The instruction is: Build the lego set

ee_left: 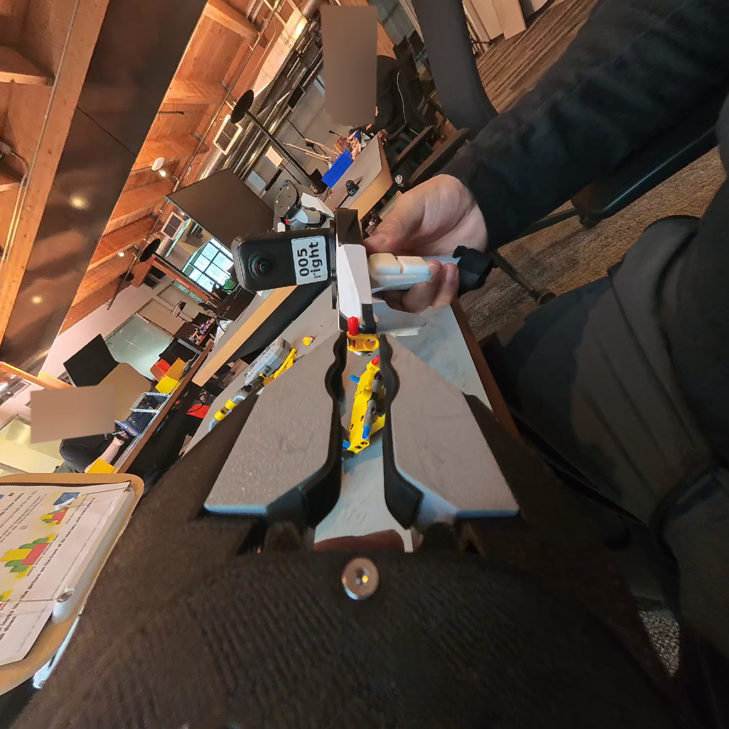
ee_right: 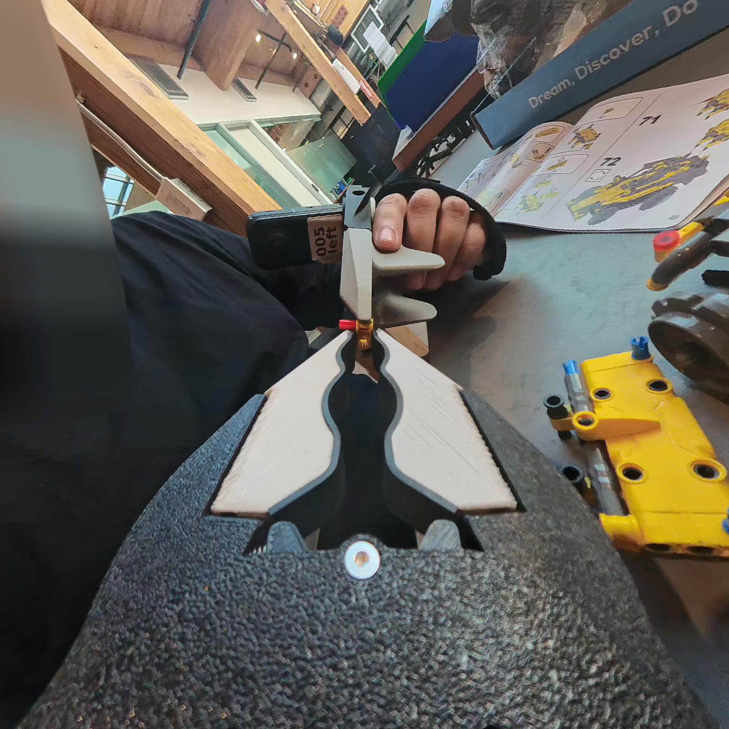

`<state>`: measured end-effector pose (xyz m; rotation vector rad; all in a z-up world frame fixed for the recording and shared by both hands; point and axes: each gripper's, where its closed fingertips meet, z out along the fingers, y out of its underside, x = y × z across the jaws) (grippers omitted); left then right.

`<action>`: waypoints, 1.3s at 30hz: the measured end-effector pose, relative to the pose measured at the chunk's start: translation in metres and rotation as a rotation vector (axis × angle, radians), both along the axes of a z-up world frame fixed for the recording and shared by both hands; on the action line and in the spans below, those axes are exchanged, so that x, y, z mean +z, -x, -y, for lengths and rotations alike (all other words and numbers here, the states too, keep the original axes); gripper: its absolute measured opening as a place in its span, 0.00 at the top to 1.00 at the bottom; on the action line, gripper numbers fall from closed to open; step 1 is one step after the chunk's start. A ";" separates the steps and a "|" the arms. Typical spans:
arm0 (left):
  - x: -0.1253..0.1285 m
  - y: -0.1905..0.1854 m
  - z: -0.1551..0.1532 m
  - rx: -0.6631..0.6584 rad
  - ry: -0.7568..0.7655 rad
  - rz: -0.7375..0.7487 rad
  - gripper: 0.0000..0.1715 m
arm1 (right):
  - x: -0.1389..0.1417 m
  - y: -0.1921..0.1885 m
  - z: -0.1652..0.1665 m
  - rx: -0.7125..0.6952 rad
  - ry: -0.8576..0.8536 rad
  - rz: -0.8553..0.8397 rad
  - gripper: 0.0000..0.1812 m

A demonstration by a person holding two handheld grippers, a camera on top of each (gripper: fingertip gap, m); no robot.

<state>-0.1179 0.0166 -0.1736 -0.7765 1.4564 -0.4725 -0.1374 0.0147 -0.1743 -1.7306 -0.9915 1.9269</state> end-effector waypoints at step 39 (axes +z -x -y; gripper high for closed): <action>-0.014 0.016 -0.031 0.112 0.093 -0.085 0.93 | -0.073 -0.048 -0.068 -0.300 -1.506 1.065 0.89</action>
